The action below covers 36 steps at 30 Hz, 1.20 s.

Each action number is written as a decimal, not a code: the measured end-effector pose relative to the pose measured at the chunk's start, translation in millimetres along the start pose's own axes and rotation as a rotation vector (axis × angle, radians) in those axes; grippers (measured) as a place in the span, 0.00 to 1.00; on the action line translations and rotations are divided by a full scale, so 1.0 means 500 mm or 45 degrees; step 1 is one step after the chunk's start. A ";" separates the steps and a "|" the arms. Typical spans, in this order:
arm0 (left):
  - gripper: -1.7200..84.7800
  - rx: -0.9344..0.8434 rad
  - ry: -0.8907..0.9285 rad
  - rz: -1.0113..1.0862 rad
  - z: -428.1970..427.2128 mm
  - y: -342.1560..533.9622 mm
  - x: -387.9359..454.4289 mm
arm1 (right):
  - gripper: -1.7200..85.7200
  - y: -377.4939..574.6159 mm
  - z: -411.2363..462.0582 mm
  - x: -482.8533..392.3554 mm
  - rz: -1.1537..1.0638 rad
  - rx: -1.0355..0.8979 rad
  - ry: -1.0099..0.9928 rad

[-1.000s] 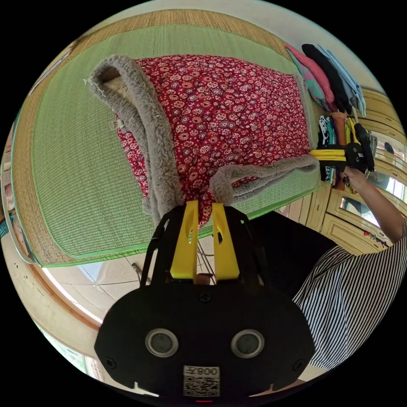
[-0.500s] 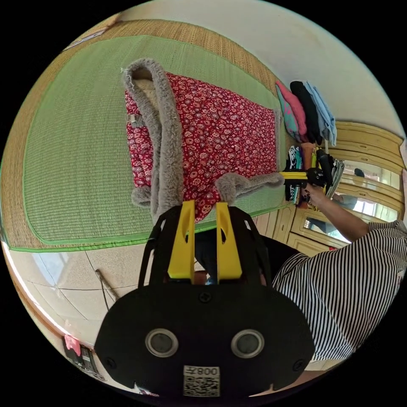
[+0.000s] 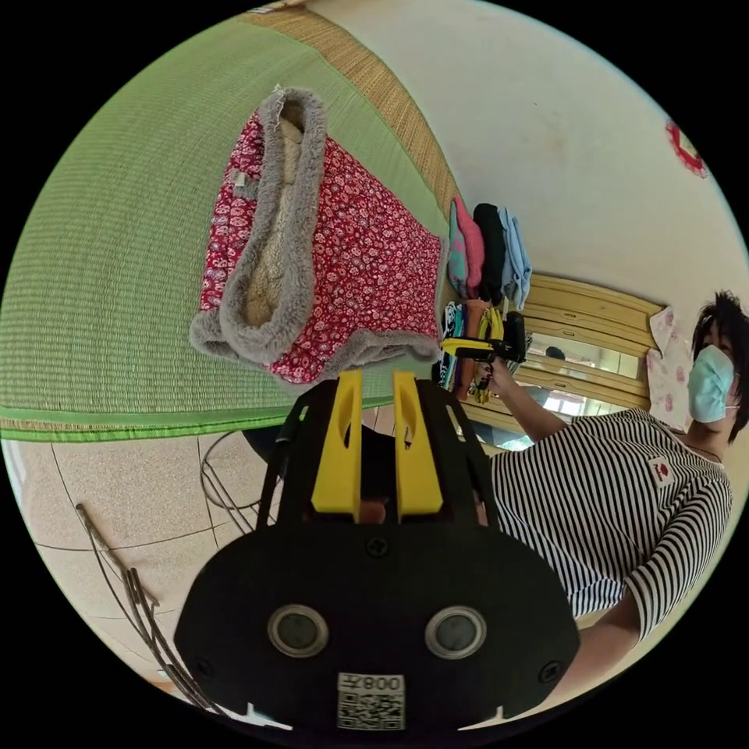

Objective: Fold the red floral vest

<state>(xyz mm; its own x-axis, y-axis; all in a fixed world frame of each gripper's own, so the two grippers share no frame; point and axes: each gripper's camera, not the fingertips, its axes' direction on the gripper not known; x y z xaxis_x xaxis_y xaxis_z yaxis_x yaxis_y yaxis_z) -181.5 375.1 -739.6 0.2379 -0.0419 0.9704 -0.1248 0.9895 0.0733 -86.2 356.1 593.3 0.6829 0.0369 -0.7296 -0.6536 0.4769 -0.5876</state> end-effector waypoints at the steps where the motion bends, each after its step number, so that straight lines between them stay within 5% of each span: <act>1: 0.07 0.002 0.003 0.024 0.004 -0.011 0.005 | 0.10 0.002 -0.009 0.004 0.027 0.034 -0.032; 6: 0.03 -0.075 -0.177 -0.027 0.055 -0.084 -0.009 | 0.06 -0.031 -0.008 -0.004 0.055 0.130 -0.053; 10: 0.02 -0.211 -0.364 -0.214 0.110 -0.119 -0.069 | 0.03 -0.110 0.077 -0.002 0.106 -0.038 0.098; 14: 0.02 -0.125 -0.338 -0.238 0.091 -0.117 -0.068 | 0.02 -0.137 0.104 0.004 0.163 -0.082 0.063; 25: 0.02 0.078 -0.409 -0.109 0.026 -0.210 -0.034 | 0.02 -0.329 -0.044 -0.126 -0.020 0.335 0.204; 36: 0.05 0.160 -0.183 -0.117 0.000 -0.219 -0.060 | 0.02 -0.565 0.101 -0.165 -0.072 0.015 0.406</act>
<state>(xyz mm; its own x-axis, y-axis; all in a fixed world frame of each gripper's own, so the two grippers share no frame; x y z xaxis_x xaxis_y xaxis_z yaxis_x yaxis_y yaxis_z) -174.9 268.0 -776.6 0.1148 -0.1591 0.9806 -0.2302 0.9560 0.1821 58.4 262.6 837.0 0.5801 -0.2657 -0.7700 -0.6125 0.4809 -0.6274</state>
